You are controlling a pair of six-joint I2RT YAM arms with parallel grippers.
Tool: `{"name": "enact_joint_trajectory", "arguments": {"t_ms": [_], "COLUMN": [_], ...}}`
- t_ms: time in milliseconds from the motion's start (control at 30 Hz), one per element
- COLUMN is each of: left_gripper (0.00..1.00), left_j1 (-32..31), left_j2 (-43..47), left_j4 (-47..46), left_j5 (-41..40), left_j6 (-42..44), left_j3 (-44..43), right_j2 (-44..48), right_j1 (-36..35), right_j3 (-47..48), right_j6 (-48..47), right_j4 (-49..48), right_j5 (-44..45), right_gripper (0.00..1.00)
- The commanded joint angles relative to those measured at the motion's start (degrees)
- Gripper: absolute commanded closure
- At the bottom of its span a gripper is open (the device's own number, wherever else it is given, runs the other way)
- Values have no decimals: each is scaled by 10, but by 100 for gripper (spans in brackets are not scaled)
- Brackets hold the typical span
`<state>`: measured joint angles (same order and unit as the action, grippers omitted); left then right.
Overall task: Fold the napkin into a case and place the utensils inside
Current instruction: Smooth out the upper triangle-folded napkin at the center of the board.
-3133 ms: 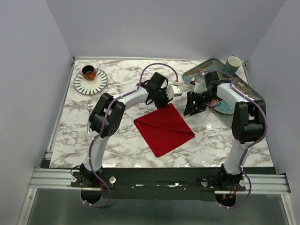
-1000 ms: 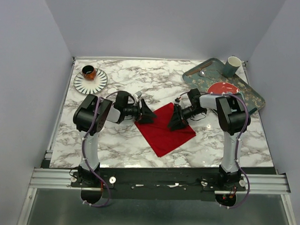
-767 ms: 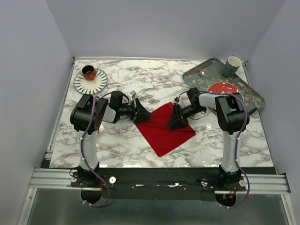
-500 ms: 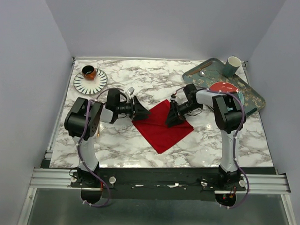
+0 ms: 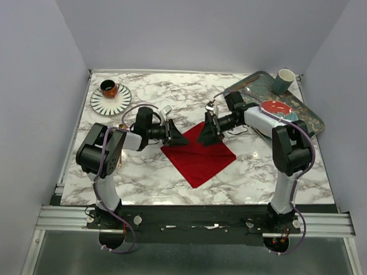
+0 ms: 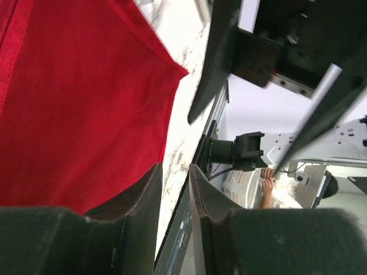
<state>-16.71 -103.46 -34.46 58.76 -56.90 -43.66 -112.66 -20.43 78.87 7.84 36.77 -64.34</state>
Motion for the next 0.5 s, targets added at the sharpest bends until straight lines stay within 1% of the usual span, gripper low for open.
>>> {"name": "enact_joint_trajectory", "arguments": {"t_ms": [0, 33, 100, 167, 267, 467], "left_gripper": [71, 71, 73, 74, 78, 83], "left_j1": [-17, -17, -17, -17, -17, -17], "left_j2": [-44, -49, -66, -80, -94, -113], "left_j4": [44, 69, 79, 112, 155, 204], "left_j5": [-24, -30, -35, -43, -56, -68], "left_j6": [12, 18, 24, 39, 50, 70], "left_j3": [-33, -38, -48, -59, -71, -89], "right_j2": [-21, -33, -48, -75, -105, -107], "right_j1": [-33, -42, -49, -51, -45, -19], "right_j3": [-48, -51, -54, -51, -45, -78], "right_j6": [67, 82, 95, 105, 100, 75], "right_j4": [-71, -81, -105, -119, -119, -116], "right_j5": [-44, -46, -48, -47, -45, -43], "right_gripper": [8, 7, 7, 7, 6, 7]}}
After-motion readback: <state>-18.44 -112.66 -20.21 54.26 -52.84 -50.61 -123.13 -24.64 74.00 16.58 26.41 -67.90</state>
